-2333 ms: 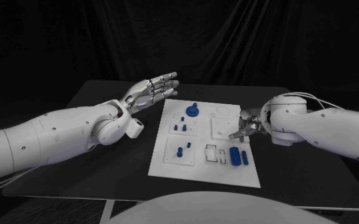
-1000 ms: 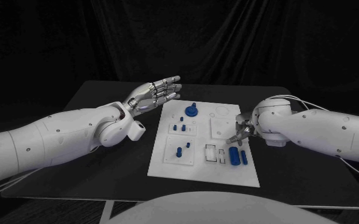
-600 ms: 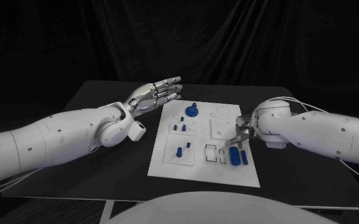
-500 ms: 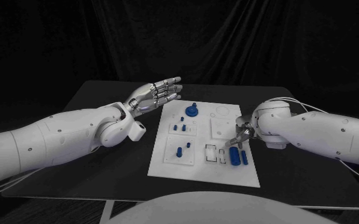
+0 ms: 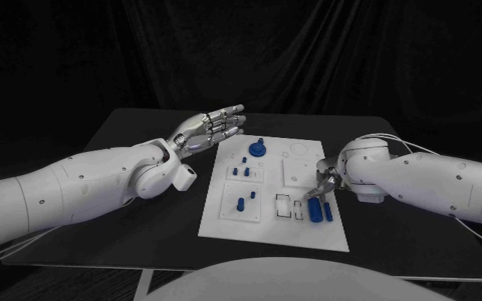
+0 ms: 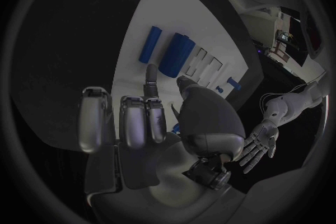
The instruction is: Assemble the parts on the task board
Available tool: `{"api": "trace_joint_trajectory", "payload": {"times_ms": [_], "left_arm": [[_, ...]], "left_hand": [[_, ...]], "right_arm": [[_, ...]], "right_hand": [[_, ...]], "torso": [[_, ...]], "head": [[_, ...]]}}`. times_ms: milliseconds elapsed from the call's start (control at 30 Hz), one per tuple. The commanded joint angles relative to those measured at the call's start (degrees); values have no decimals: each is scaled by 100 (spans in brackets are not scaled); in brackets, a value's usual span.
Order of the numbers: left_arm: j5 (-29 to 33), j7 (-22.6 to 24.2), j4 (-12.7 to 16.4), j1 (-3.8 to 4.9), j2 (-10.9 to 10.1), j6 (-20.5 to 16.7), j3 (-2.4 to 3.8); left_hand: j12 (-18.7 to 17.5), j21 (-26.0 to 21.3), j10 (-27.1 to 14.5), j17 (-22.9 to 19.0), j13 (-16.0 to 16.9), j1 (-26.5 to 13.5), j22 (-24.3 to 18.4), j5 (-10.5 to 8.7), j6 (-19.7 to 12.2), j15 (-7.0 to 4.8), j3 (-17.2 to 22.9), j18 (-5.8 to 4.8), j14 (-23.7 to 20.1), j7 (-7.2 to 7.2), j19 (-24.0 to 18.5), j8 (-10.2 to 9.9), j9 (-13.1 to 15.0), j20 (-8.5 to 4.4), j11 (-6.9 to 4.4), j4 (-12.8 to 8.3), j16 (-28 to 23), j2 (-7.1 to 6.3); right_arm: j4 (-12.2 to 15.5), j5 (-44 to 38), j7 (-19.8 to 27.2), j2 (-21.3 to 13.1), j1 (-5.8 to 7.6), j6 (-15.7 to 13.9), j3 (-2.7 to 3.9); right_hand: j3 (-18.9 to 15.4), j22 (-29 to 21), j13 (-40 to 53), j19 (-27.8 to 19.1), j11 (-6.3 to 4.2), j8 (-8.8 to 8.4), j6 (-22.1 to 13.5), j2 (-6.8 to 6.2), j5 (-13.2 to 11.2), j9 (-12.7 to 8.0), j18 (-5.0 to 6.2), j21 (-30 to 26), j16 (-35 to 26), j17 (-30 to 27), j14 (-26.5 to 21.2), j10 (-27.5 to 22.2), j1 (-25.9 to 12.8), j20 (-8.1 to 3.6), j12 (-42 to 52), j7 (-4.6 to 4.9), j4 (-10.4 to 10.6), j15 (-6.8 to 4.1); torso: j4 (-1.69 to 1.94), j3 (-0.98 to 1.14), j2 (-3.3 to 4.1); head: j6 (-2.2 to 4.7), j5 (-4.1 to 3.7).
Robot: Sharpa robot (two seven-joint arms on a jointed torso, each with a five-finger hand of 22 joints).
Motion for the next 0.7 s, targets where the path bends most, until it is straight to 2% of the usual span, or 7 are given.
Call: {"api": "trace_joint_trajectory", "payload": {"times_ms": [33,700], "left_arm": [[20,290,7,-15,12,60,7],[20,237,6,-55,21,82,7]], "left_hand": [[22,-24,-3,3,-2,-1,-5,-15,31,20,1,-69,-32,-9,-41,10,5,2,41,32,17,24],[-10,-42,-34,4,-8,6,-39,-3,26,43,16,-70,-31,-2,-72,7,4,1,48,24,25,25]], "right_arm": [[-6,-42,-67,4,-22,31,0],[-66,-42,-25,55,-112,-9,0]], "right_hand": [[13,1188,1510,223,18,-8,-53,4,29,15,-28,-29,-15,1050,498,593,50,14,15,5,-9,15],[21,1153,1510,177,26,-23,-85,-18,102,60,-3,-140,-57,968,479,593,62,18,15,11,-32,20]], "torso": [[-2,-2,-1],[0,-1,0]], "head": [[-1,8],[-1,7]]}}
